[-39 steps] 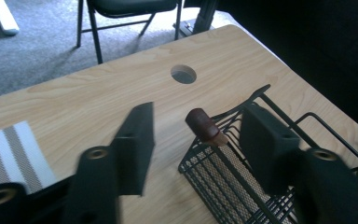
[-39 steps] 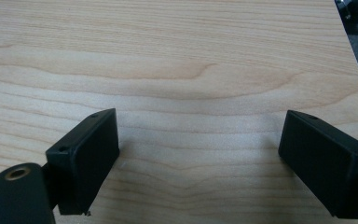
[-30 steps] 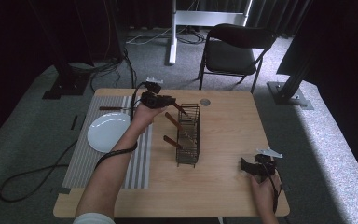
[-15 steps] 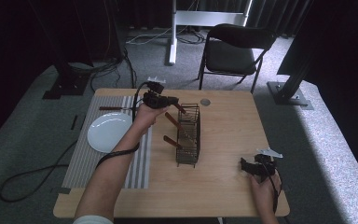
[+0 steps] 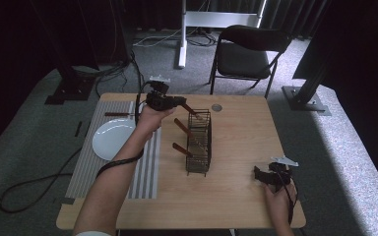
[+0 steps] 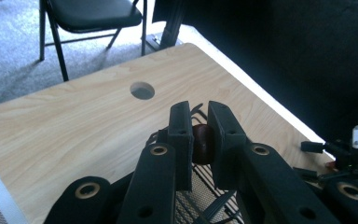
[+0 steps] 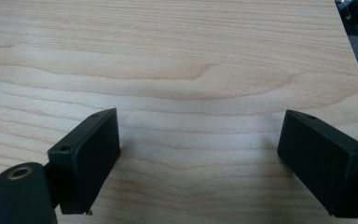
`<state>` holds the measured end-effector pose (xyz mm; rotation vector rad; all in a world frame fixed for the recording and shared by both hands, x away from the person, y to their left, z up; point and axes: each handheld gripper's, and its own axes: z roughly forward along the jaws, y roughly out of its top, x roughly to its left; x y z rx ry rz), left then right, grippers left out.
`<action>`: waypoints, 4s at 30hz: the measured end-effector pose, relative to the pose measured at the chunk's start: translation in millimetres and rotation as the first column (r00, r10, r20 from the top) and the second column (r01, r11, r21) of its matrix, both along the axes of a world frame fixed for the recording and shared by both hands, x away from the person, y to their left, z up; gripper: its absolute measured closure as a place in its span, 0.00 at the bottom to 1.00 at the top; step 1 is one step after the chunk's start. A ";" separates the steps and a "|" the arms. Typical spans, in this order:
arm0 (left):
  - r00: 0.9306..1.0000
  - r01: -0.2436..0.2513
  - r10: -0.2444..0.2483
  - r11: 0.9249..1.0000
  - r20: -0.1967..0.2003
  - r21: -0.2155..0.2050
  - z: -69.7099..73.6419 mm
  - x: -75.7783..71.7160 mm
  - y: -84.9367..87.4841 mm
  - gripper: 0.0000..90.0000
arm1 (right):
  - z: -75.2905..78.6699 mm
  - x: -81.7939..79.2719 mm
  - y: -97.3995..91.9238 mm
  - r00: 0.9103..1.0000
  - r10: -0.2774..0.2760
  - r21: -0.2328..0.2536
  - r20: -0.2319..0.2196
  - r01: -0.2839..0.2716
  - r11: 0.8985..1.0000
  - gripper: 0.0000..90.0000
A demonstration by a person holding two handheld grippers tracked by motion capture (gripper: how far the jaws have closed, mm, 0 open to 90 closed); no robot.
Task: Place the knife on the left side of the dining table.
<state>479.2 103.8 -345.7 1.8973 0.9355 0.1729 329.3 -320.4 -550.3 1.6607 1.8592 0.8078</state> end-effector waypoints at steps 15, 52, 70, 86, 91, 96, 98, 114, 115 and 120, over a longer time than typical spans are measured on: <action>0.998 -0.034 0.035 0.999 0.053 -0.027 38.0 -24.5 33.9 0.90 | 0.0 0.1 0.0 1.000 0.000 0.000 0.002 0.000 1.000 0.14; 0.976 -0.212 0.215 0.975 0.031 -0.066 15.8 -101.8 160.5 0.90 | 0.0 0.1 0.1 1.000 -0.002 0.001 0.001 0.002 1.000 0.14; 0.958 -0.286 0.284 0.956 -0.042 -0.060 -35.4 -151.7 201.8 0.90 | -0.1 0.1 -0.1 1.000 0.000 -0.001 0.000 0.000 1.000 0.14; 0.966 -0.250 0.247 0.968 -0.077 -0.028 -61.4 -197.5 201.1 0.90 | 0.0 0.1 -0.1 1.000 0.000 -0.001 0.000 0.000 1.000 0.14; 0.968 -0.230 0.221 0.971 -0.120 -0.063 -70.7 -200.0 203.5 0.90 | 0.0 0.1 -0.1 1.000 0.000 -0.001 -0.001 0.000 1.000 0.14; 0.965 -0.231 0.215 0.968 -0.154 -0.098 -80.3 -198.8 207.6 0.90 | 0.1 0.0 0.0 1.000 -0.002 0.000 -0.001 0.002 1.000 0.14; 0.962 -0.238 0.219 0.965 -0.161 -0.107 -82.6 -199.2 210.0 0.90 | 0.1 0.0 0.1 1.000 -0.002 0.000 -0.001 0.002 1.000 0.14; 0.885 -0.407 0.373 0.910 -0.278 -0.075 -130.1 -184.6 246.4 0.74 | 0.1 0.0 0.1 1.000 -0.002 0.001 -0.001 0.002 1.000 0.14; 0.882 -0.412 0.378 0.909 -0.281 -0.069 -133.6 -183.6 247.5 0.73 | 0.1 0.0 0.1 1.000 -0.002 0.001 -0.001 0.002 1.000 0.14; 0.859 -0.448 0.422 0.893 -0.291 -0.028 -147.4 -179.4 251.7 0.65 | 0.1 0.0 0.1 1.000 -0.002 0.001 -0.001 0.002 1.000 0.14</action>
